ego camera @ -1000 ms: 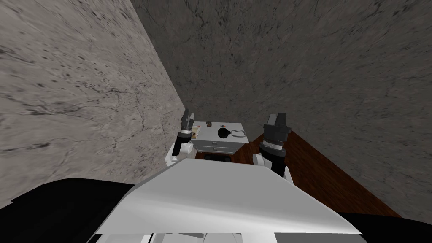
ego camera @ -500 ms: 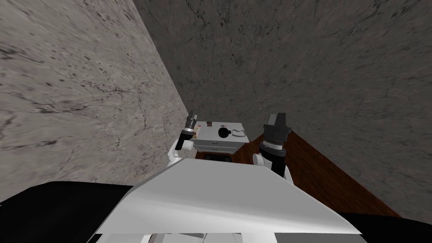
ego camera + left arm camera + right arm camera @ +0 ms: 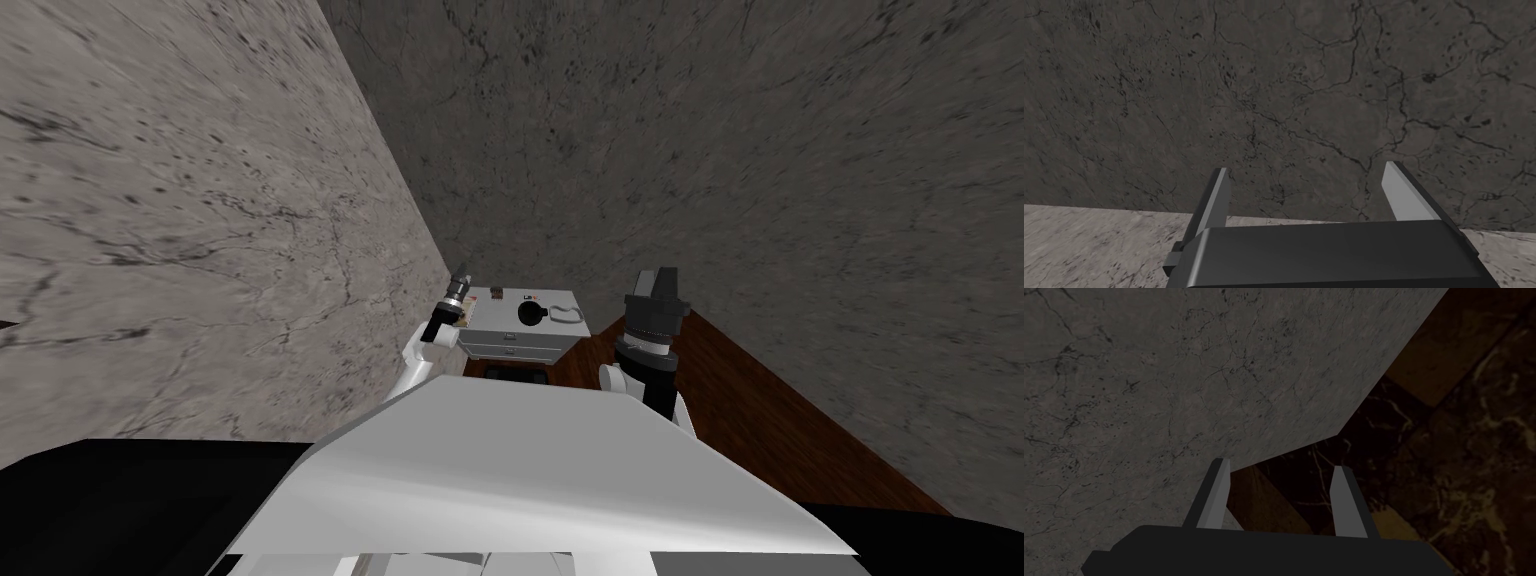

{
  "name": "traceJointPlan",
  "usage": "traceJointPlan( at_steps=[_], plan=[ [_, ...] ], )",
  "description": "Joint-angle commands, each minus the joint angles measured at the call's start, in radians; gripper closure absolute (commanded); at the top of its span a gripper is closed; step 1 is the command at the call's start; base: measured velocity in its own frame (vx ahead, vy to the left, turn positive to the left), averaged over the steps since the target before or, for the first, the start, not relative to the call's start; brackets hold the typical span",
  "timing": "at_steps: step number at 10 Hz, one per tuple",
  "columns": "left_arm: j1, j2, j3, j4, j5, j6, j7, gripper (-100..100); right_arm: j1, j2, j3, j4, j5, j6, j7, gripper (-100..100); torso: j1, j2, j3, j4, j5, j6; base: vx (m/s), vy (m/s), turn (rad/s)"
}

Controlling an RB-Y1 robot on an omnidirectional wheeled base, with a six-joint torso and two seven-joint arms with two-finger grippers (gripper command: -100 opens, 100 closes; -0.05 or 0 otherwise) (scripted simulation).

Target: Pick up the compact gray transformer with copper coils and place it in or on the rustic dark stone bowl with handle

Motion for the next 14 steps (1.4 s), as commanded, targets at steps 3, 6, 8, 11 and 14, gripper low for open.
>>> traceJointPlan(
  at_steps=[3, 6, 8, 11, 14],
  plan=[
    [-0.044, 0.021, 0.0, 0.082, 0.005, 0.05, 0.008, -100, 0.0, 0.0, 0.0, 0.0, 0.0, 0.0, 0.0, 0, 0.0, 0.0, 0.0, 0.0, 0.0, 0.0, -0.009, 0.003, -0.005],
    [-0.121, 0.054, 0.001, 0.169, 0.017, 0.137, 0.021, -100, 0.0, 0.0, 0.0, 0.0, 0.0, 0.0, 0.0, 0, -0.001, 0.0, 0.0, 0.0, 0.0, 0.0, -0.014, 0.0, -0.015],
    [-0.161, 0.07, 0.002, 0.22, 0.025, 0.18, 0.026, -100, 0.0, 0.0, 0.0, 0.0, 0.0, 0.0, 0.0, 0, -0.001, 0.0, 0.0, 0.0, 0.0, 0.0, -0.013, -0.003, -0.017],
    [-0.2, 0.084, 0.004, 0.299, 0.034, 0.223, 0.031, -100, 0.0, 0.0, 0.0, 0.0, 0.0, 0.0, 0.0, 0, -0.001, 0.0, 0.0, 0.0, 0.0, 0.0, -0.015, -0.004, -0.02],
    [-0.24, 0.098, 0.007, 0.372, 0.045, 0.266, 0.035, -100, 0.0, 0.0, 0.0, 0.0, 0.0, 0.0, 0.0, 0, -0.001, -0.001, 0.0, 0.0, 0.0, 0.0, -0.006, -0.004, -0.018]
  ],
)
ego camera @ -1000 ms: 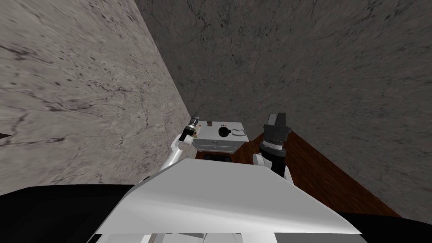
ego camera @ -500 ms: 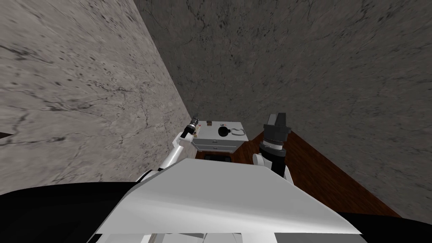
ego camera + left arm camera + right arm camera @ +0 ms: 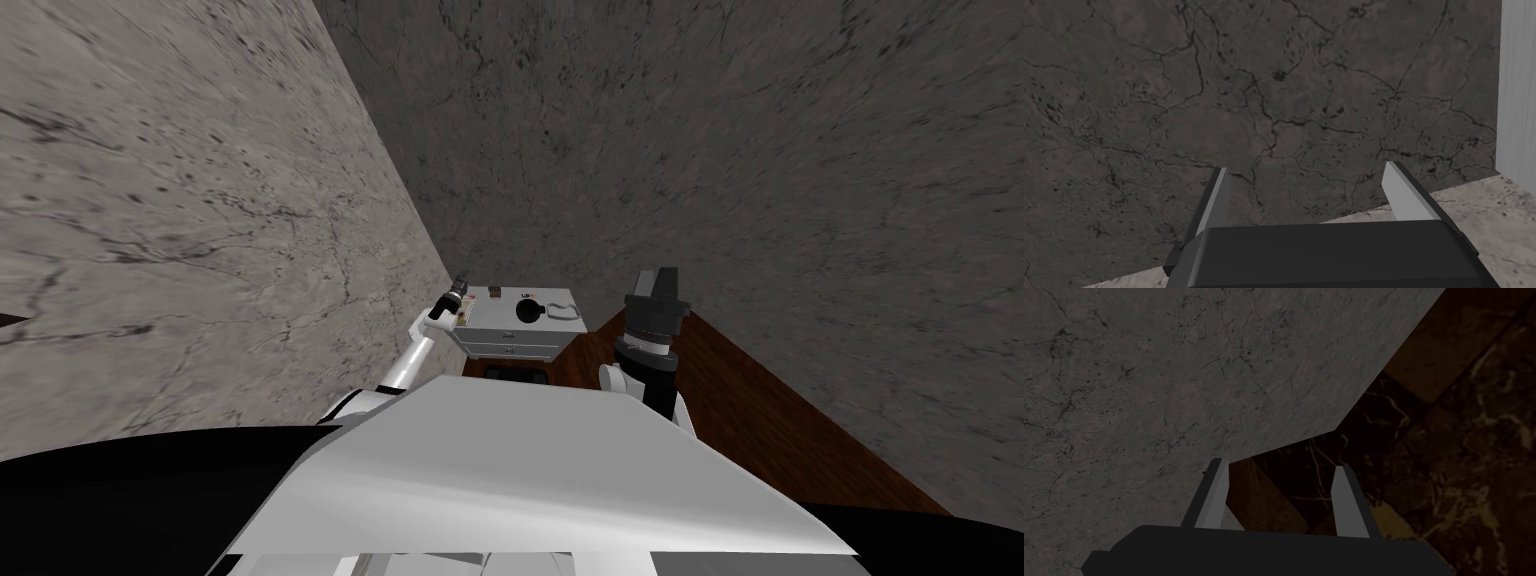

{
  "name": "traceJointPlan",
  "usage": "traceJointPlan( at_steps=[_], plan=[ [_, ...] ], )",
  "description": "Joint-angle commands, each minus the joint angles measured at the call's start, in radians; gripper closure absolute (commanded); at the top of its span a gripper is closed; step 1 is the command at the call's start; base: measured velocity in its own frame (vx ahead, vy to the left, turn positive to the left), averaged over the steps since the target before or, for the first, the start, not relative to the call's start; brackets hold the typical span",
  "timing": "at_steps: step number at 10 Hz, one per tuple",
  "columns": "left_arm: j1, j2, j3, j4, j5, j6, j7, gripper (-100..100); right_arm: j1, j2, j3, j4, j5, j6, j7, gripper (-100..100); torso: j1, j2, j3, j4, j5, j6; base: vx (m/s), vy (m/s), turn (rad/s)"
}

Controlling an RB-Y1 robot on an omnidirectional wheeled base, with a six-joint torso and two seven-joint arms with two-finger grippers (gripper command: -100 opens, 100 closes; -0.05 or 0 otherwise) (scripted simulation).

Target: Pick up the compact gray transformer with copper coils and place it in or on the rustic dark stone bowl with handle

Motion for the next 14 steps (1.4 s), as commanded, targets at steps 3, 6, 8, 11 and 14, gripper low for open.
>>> traceJointPlan(
  at_steps=[3, 6, 8, 11, 14],
  plan=[
    [-0.05, 0.007, 0.002, 0.091, 0.009, 0.043, 0.001, -100, 0.0, 0.0, 0.0, 0.0, 0.0, 0.0, 0.0, 0, 0.0, 0.0, 0.0, 0.0, 0.0, 0.0, -0.009, -0.005, -0.021],
    [-0.128, 0.028, 0.01, 0.178, 0.035, 0.125, 0.007, -100, 0.0, 0.0, 0.0, 0.0, 0.0, 0.0, 0.0, 0, 0.0, 0.0, 0.0, 0.0, 0.0, 0.0, -0.016, -0.012, -0.038],
    [-0.128, 0.028, 0.01, 0.211, 0.035, 0.125, 0.007, -100, 0.0, 0.0, 0.0, 0.0, 0.0, 0.0, 0.0, 0, 0.0, 0.0, 0.0, 0.0, 0.0, 0.0, -0.005, -0.005, -0.014],
    [-0.204, 0.043, 0.021, 0.297, 0.066, 0.202, 0.01, -100, 0.0, 0.0, 0.0, 0.0, 0.0, 0.0, 0.0, 0, 0.0, 0.0, 0.0, 0.0, 0.0, 0.0, -0.008, -0.013, -0.046],
    [-0.24, 0.049, 0.026, 0.386, 0.082, 0.239, 0.01, -100, 0.0, 0.0, 0.0, 0.0, 0.0, 0.0, 0.0, 0, -0.001, 0.0, 0.0, 0.0, 0.0, 0.0, -0.008, -0.018, -0.045]
  ],
)
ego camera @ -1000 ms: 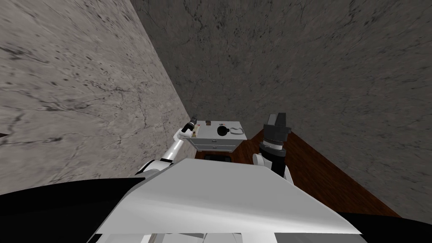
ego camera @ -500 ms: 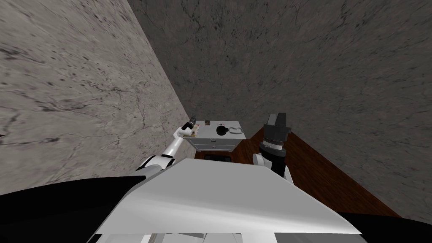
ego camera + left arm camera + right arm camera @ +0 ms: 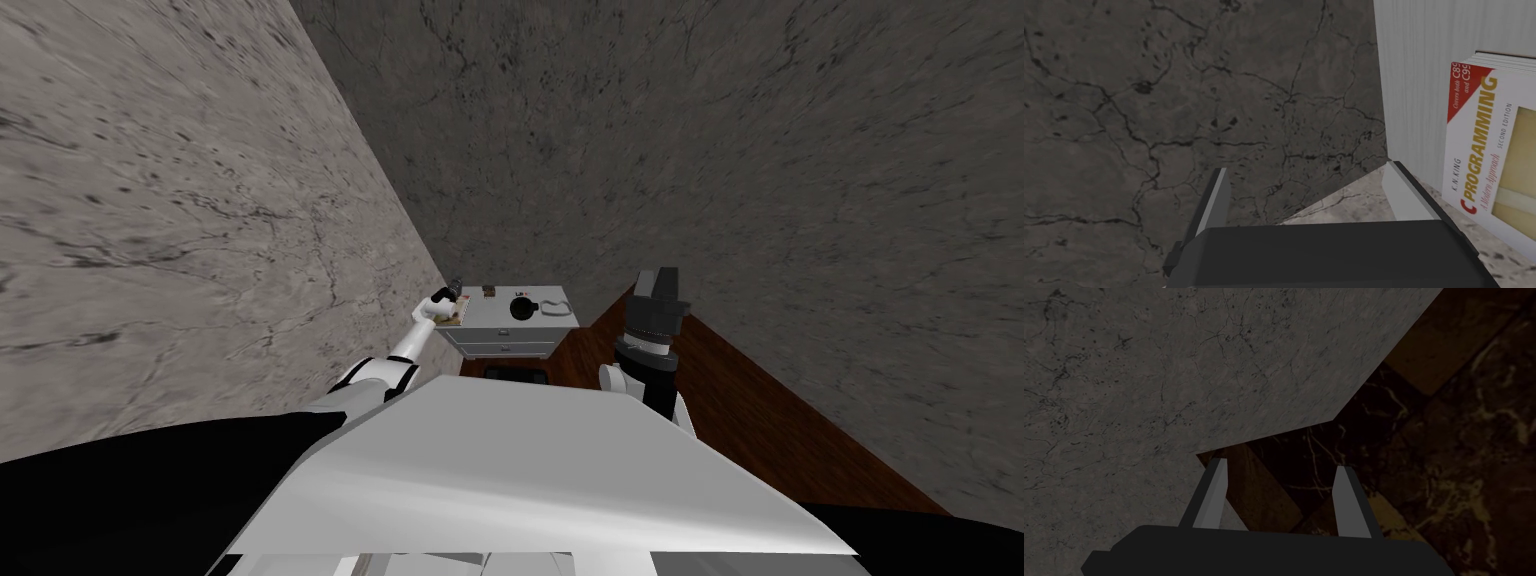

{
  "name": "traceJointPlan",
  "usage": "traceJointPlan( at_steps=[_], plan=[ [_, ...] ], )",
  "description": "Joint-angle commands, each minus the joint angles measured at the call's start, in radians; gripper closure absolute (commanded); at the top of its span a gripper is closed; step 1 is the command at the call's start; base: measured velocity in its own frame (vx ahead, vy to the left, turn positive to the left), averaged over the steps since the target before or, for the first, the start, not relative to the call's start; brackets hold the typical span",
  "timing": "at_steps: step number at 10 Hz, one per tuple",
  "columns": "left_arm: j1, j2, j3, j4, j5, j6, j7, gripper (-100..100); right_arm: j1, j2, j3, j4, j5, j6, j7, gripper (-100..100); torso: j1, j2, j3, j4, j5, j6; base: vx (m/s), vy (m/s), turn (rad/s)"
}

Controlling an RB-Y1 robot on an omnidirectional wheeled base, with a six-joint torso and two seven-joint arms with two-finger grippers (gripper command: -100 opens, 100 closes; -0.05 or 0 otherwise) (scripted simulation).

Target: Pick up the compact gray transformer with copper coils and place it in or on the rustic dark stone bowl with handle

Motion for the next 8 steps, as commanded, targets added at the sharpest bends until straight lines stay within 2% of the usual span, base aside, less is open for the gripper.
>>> traceJointPlan(
  at_steps=[1, 3, 4, 5, 6, 7, 8],
  plan=[
    [-0.041, 0.008, 0.005, 0.05, 0.022, 0.039, 0.001, -100, 0.0, 0.0, 0.0, 0.0, 0.0, 0.0, 0.0, 0, 0.0, 0.0, 0.0, 0.0, 0.0, 0.0, -0.011, -0.02, -0.051],
    [-0.041, 0.008, 0.005, 0.076, 0.022, 0.039, 0.001, -100, 0.0, 0.0, 0.0, 0.0, 0.0, 0.0, 0.0, 0, 0.0, 0.0, 0.0, 0.0, 0.0, 0.0, -0.004, -0.011, -0.017],
    [-0.075, 0.011, 0.012, 0.113, 0.04, 0.072, 0.0, -100, 0.0, 0.0, 0.0, 0.0, 0.0, 0.0, 0.0, 0, 0.001, 0.0, 0.0, 0.0, 0.0, 0.0, -0.003, -0.014, -0.068],
    [-0.075, 0.011, 0.012, 0.131, 0.04, 0.072, 0.0, -100, 0.0, 0.0, 0.0, 0.0, 0.0, 0.0, 0.0, 0, 0.0, 0.0, 0.0, 0.0, 0.0, 0.0, -0.004, -0.014, -0.044],
    [-0.108, 0.012, 0.018, 0.16, 0.057, 0.104, -0.001, -100, 0.0, 0.0, 0.0, 0.0, 0.0, 0.0, 0.0, 0, 0.0, 0.0, 0.0, 0.0, 0.0, 0.0, -0.009, -0.02, -0.062],
    [-0.108, 0.012, 0.018, 0.185, 0.057, 0.104, -0.001, -100, 0.0, 0.0, 0.0, 0.0, 0.0, 0.0, 0.0, 0, 0.0, 0.0, 0.0, 0.0, 0.0, 0.0, -0.004, -0.019, -0.041],
    [-0.139, 0.013, 0.025, 0.223, 0.075, 0.133, -0.002, -100, 0.0, 0.0, 0.0, 0.0, 0.0, 0.0, 0.0, 0, 0.0, 0.0, 0.0, 0.0, 0.0, 0.0, 0.0, -0.023, -0.07]
  ],
)
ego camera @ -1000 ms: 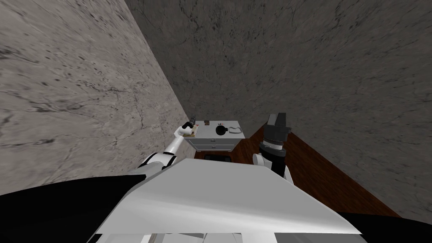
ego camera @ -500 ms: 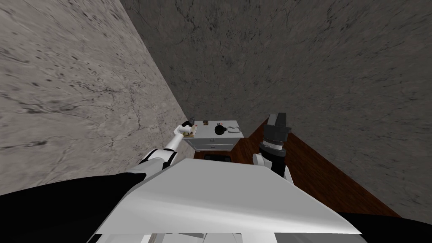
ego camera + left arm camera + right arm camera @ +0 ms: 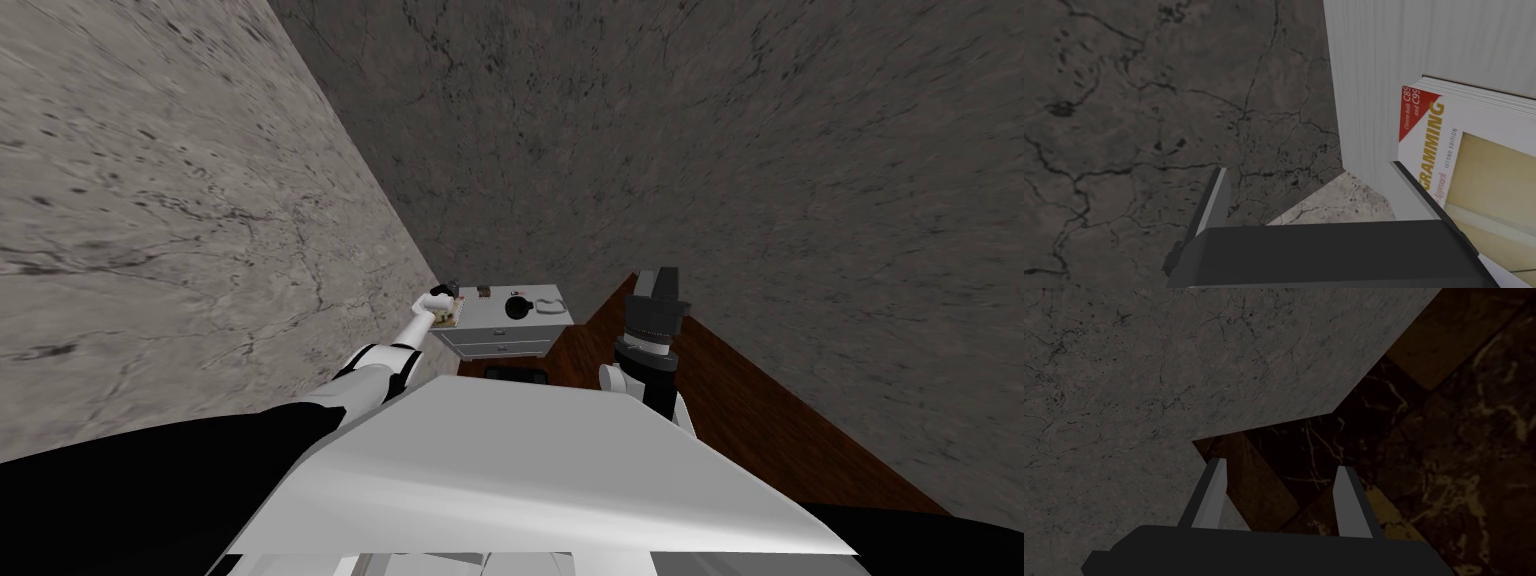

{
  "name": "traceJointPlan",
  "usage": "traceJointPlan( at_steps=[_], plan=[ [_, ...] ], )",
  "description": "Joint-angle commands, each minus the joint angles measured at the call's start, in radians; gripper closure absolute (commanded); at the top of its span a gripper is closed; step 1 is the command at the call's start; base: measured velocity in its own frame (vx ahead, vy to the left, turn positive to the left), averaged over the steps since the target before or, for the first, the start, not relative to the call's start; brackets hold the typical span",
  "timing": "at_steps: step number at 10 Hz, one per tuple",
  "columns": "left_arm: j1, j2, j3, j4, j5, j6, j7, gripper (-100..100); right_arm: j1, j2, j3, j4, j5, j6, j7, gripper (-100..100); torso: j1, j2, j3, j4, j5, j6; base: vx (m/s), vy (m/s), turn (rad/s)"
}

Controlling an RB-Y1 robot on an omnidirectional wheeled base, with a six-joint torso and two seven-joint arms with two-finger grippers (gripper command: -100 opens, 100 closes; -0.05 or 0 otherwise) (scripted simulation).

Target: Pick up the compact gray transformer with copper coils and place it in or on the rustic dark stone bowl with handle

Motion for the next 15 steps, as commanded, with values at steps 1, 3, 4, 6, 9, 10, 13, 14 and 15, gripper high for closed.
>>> traceJointPlan(
  at_steps=[1, 3, 4, 6, 9, 10, 13, 14, 15],
  plan=[
    [-0.022, -0.005, 0.005, 0.045, 0.002, 0.016, 0.0, -100, 0.0, 0.0, 0.0, 0.0, 0.0, 0.0, 0.0, 0, 0.0, 0.0, 0.0, 0.0, 0.0, 0.0, 0.001, -0.018, -0.032],
    [-0.052, -0.006, 0.012, 0.095, 0.02, 0.044, -0.002, -100, 0.0, 0.0, 0.0, 0.0, 0.0, 0.0, 0.0, 0, 0.0, 0.0, 0.0, 0.0, 0.0, 0.0, 0.0, -0.022, -0.054],
    [-0.081, -0.006, 0.02, 0.131, 0.038, 0.069, -0.004, -100, 0.0, 0.0, 0.0, 0.0, 0.0, 0.0, 0.0, 0, 0.0, 0.0, 0.0, 0.0, 0.0, 0.0, 0.004, -0.024, -0.076],
    [-0.107, -0.008, 0.027, 0.188, 0.055, 0.092, -0.006, -100, 0.0, 0.0, 0.0, 0.0, 0.0, 0.0, 0.0, 0, -0.001, -0.001, 0.0, 0.0, 0.0, 0.0, 0.007, -0.029, -0.067],
    [-0.156, -0.013, 0.041, 0.27, 0.089, 0.134, -0.012, -100, 0.0, 0.0, 0.0, 0.0, 0.0, 0.0, 0.0, 0, -0.001, -0.001, 0.0, 0.0, 0.0, 0.0, 0.01, -0.029, -0.073],
    [-0.156, -0.013, 0.041, 0.27, 0.089, 0.134, -0.012, -100, 0.0, 0.0, 0.0, 0.0, 0.0, 0.0, 0.0, 0, 0.0, -0.001, 0.0, 0.0, 0.0, -0.001, 0.007, -0.008, 0.008],
    [-0.216, -0.023, 0.061, 0.365, 0.133, 0.181, -0.02, -100, 0.0, 0.0, 0.0, 0.0, 0.0, 0.0, 0.0, 0, 0.0, -0.001, -0.001, 0.0, 0.0, 0.0, 0.019, -0.023, -0.091],
    [-0.231, -0.026, 0.066, 0.389, 0.145, 0.192, -0.023, -100, 0.0, 0.0, 0.0, 0.0, 0.0, 0.0, 0.0, 0, -0.001, -0.002, -0.001, 0.0, 0.0, 0.0, 0.035, -0.026, -0.08],
    [-0.245, -0.029, 0.071, 0.407, 0.155, 0.2, -0.025, -100, 0.0, 0.0, 0.0, 0.0, 0.0, 0.0, 0.0, 0, -0.001, -0.002, -0.001, 0.0, 0.0, 0.0, 0.04, -0.014, -0.075]
  ],
)
